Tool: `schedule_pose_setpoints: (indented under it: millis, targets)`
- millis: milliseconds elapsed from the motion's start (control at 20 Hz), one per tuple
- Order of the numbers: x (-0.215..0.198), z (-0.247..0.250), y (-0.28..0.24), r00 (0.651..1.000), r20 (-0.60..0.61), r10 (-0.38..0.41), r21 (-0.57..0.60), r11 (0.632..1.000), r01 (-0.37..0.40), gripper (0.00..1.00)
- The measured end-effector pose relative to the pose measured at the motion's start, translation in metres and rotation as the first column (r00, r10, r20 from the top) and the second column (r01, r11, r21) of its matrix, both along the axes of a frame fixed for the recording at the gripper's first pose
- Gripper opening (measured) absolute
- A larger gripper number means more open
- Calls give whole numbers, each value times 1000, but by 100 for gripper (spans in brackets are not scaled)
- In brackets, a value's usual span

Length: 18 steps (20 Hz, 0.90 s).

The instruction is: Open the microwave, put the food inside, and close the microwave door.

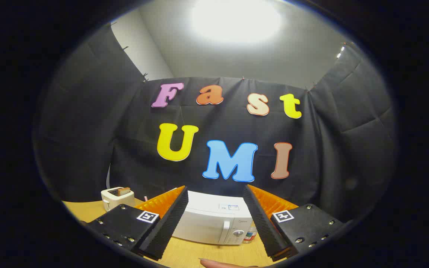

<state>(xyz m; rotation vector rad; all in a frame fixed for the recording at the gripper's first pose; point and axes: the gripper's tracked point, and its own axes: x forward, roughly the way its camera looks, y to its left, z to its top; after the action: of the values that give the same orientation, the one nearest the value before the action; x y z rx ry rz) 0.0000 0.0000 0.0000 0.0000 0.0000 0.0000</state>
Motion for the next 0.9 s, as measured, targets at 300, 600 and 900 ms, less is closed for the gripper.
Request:
schedule_pose_setpoints:
  millis: [300,600,900]
  targets:
    - [-3,-2,15,999,-9,53,104,993,-52,96]
    - [-3,2,2,1000,-2,5,169,986,-5,95]
    - [6,-14,-4,999,-40,-11,154,988,17,96]
